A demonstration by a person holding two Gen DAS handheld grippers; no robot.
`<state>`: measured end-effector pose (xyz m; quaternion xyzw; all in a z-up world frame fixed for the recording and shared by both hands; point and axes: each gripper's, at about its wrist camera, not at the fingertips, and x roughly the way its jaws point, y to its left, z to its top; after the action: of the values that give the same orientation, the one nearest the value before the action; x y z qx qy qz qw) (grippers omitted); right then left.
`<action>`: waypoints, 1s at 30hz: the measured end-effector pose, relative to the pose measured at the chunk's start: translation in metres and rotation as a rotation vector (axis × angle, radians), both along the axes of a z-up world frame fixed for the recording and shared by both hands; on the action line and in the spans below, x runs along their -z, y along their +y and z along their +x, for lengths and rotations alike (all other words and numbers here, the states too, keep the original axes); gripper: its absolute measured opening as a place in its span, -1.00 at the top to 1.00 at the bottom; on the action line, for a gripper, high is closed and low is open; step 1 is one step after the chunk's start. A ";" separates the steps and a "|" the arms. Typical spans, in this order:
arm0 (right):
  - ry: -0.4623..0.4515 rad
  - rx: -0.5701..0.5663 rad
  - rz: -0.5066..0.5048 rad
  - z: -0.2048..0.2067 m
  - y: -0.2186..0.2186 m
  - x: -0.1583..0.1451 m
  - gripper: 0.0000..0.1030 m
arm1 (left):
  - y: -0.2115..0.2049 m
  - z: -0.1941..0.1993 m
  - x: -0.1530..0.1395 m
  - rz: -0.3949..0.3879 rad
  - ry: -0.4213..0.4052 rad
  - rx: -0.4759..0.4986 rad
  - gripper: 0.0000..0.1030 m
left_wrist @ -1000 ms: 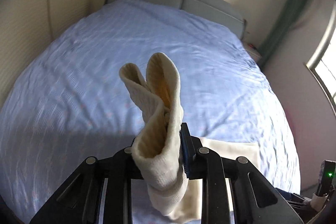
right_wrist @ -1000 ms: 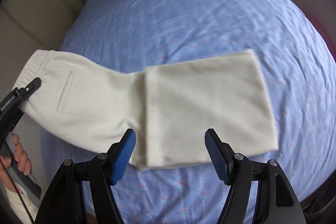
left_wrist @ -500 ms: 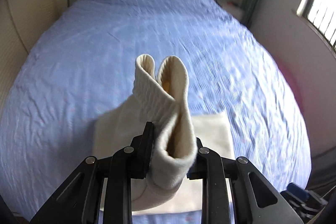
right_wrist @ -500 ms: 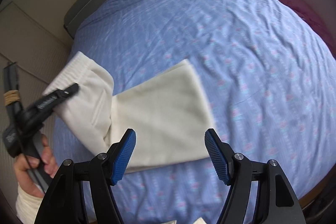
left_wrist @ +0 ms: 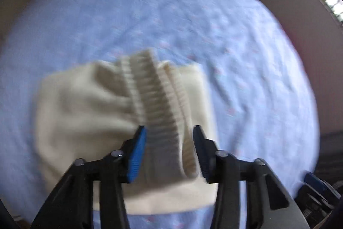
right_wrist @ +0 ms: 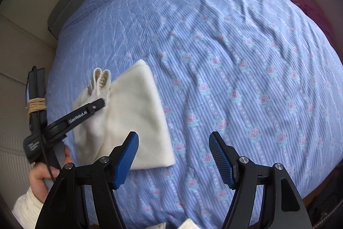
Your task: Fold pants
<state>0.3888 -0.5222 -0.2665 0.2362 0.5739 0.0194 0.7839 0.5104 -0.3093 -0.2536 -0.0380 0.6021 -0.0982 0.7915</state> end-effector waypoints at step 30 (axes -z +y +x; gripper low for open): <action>0.124 -0.363 0.194 0.156 0.156 0.120 -0.34 | 0.208 -0.077 0.020 0.110 0.075 -0.325 -0.39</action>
<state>0.5447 -0.3660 -0.3865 0.2043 0.6494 0.2008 0.7044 0.4336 -0.1015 -0.2732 -0.0952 0.6217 0.0658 0.7746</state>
